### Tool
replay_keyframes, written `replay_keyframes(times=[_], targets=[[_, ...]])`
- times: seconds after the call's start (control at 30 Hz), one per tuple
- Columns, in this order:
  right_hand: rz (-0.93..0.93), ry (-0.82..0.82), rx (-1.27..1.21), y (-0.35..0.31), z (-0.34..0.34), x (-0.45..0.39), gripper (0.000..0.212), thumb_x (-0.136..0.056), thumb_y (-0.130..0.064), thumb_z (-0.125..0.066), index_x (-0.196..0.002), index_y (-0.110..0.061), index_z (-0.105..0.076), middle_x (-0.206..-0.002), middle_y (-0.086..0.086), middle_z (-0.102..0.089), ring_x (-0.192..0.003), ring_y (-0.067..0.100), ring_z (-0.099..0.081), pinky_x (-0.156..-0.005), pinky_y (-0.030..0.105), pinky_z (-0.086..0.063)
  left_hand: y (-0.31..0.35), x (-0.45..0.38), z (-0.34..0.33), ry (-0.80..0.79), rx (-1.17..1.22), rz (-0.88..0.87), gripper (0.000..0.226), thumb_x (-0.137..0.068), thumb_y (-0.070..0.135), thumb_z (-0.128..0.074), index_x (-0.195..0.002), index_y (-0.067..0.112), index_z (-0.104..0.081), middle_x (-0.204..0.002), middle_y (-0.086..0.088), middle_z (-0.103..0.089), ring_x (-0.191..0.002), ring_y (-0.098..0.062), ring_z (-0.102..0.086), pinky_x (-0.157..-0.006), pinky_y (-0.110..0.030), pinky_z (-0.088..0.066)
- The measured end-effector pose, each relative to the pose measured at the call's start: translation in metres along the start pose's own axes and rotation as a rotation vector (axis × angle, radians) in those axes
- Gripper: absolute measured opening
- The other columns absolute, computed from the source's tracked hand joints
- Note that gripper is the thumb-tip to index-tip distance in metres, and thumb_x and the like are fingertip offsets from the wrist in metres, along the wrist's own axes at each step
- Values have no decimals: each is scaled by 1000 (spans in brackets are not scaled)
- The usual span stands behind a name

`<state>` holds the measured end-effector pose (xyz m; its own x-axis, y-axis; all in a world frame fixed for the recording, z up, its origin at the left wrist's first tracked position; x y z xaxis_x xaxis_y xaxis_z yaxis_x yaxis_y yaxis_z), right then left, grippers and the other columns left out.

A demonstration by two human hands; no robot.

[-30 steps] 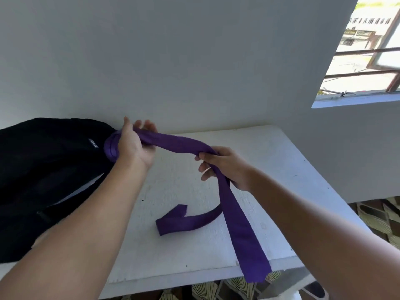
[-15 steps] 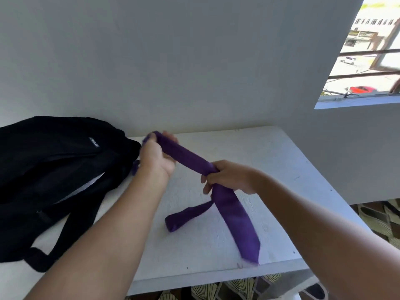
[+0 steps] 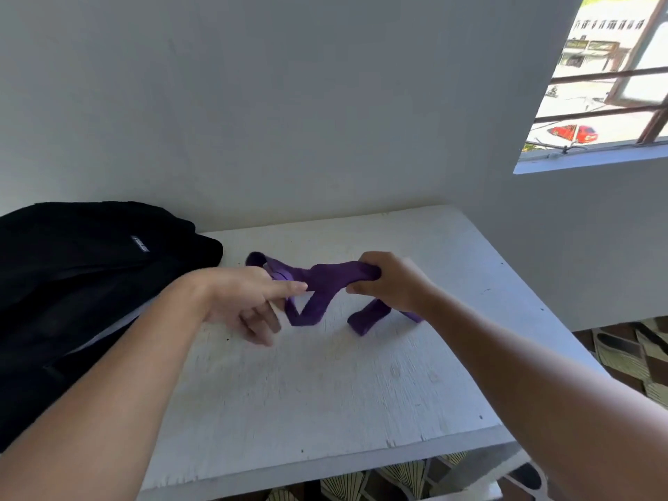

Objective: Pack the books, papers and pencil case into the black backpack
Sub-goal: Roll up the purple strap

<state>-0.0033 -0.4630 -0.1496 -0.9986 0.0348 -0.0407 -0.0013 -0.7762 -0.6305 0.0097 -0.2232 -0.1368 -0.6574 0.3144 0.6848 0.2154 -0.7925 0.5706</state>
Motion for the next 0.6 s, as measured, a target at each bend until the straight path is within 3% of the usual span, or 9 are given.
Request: replay_keyframes(times=[0.07, 0.13, 0.17, 0.23, 0.3, 0.33, 0.4, 0.47, 0.6], targets=[[14, 8, 1, -6, -3, -1, 19, -85, -40, -81, -86, -31, -64, -74, -11, -63, -68, 8, -57, -60, 28, -42, 14, 16, 4, 65, -319, 95, 69, -94, 63, -59, -101, -5, -71, -87, -21, -77, -51, -20, -58, -73, -35, -61], [16, 27, 18, -9, -5, -3, 20, -84, -43, -81, -89, -31, -66, -76, -11, -65, -72, 10, -60, -67, 33, -48, 40, 29, 6, 126, -469, 40, 66, -91, 64, -62, -95, -1, -72, -82, -13, -78, -50, -17, -57, -71, -30, -59], [19, 35, 33, -10, -5, -3, 21, -83, -44, -81, -90, -32, -66, -77, -11, -66, -74, 11, -61, -71, 36, -51, 57, 28, 5, 178, -509, -72, 59, -88, 63, -68, -101, 6, -71, -86, -6, -79, -58, -14, -63, -72, -29, -58], [53, 37, 30, -16, -6, -1, 22, -81, -43, -82, -92, -32, -67, -78, -13, -67, -78, 13, -63, -79, 39, -50, 96, 33, -4, 322, -663, -335, 66, -78, 55, -81, -129, 22, -56, -119, 4, -68, -101, -12, -67, -90, -35, -56], [102, 46, 28, -26, -6, 1, 24, -78, -38, -83, -96, -33, -68, -80, -15, -69, -84, 14, -64, -88, 38, -45, 118, 23, -25, 385, -811, -503, 94, -72, 41, -85, -150, 28, -33, -146, 2, -45, -136, -20, -43, -110, -42, -43], [121, 59, 55, -30, -5, 3, 25, -78, -34, -81, -98, -34, -67, -82, -15, -70, -85, 14, -64, -93, 37, -42, 120, 13, -36, 359, -798, -535, 97, -73, 34, -84, -152, 27, -29, -146, -1, -44, -136, -23, -42, -109, -43, -43], [154, 98, 180, -34, -1, 6, 22, -82, -26, -74, -95, -36, -60, -81, -13, -68, -83, 15, -64, -100, 38, -37, 114, -7, -49, 259, -633, -537, 73, -82, 24, -76, -141, 26, -35, -122, -4, -61, -110, -24, -61, -89, -43, -54], [145, 151, 287, -26, 6, 8, 19, -84, -28, -71, -95, -33, -56, -83, -12, -67, -82, 16, -63, -97, 38, -33, 108, -17, -48, 269, -553, -554, 37, -93, 25, -65, -121, 23, -41, -100, -5, -64, -86, -22, -64, -72, -40, -51], [28, 229, 391, 3, 16, 12, 24, -85, -38, -72, -98, -31, -53, -87, -12, -65, -83, 17, -61, -90, 39, -29, 92, -21, -25, 390, -712, -489, 16, -100, 35, -60, -97, 23, -50, -92, -2, -61, -75, -16, -57, -62, -34, -41]])
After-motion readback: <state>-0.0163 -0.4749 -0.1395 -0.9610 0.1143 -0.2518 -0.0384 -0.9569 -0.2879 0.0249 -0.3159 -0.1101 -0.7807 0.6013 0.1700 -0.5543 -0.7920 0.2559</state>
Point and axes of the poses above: each hand's wrist, its own x-axis away from the middle knuckle, its own z-axis out of the back of the hand, y = z × x, the point moved 8 cm from there along -x, towards the middle knuckle
